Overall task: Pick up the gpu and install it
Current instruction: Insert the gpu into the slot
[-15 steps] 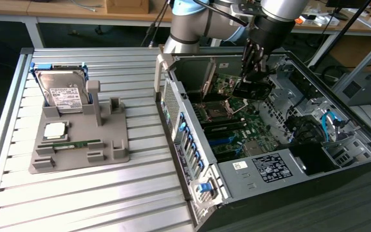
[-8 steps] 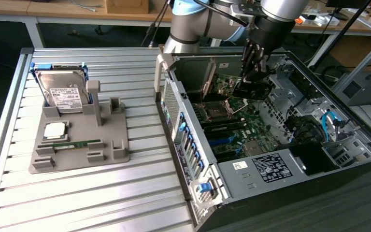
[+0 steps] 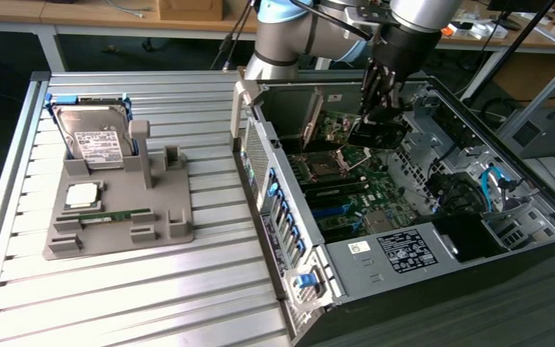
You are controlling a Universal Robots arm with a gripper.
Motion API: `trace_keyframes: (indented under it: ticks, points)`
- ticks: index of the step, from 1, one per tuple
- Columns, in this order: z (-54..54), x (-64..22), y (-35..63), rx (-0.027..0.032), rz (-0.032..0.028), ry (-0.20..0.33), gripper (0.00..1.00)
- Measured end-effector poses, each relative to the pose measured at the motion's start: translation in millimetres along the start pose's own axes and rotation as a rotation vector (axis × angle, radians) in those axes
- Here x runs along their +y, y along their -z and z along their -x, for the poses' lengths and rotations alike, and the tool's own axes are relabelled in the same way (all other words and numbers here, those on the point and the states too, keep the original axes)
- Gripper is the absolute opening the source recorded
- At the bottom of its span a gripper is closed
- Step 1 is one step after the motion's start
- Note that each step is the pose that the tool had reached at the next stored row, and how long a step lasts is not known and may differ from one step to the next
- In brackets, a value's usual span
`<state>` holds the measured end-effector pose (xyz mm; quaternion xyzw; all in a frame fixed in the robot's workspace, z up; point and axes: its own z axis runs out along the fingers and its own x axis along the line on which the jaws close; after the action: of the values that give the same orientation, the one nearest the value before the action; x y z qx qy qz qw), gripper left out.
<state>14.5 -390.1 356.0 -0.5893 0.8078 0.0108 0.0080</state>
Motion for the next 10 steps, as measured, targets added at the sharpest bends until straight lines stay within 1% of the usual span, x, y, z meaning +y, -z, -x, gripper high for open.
trace_keyframes:
  ticks: [10]
  points:
    - [0.0, 0.0, -0.2, 0.0002, 0.0007, 0.025, 0.27]
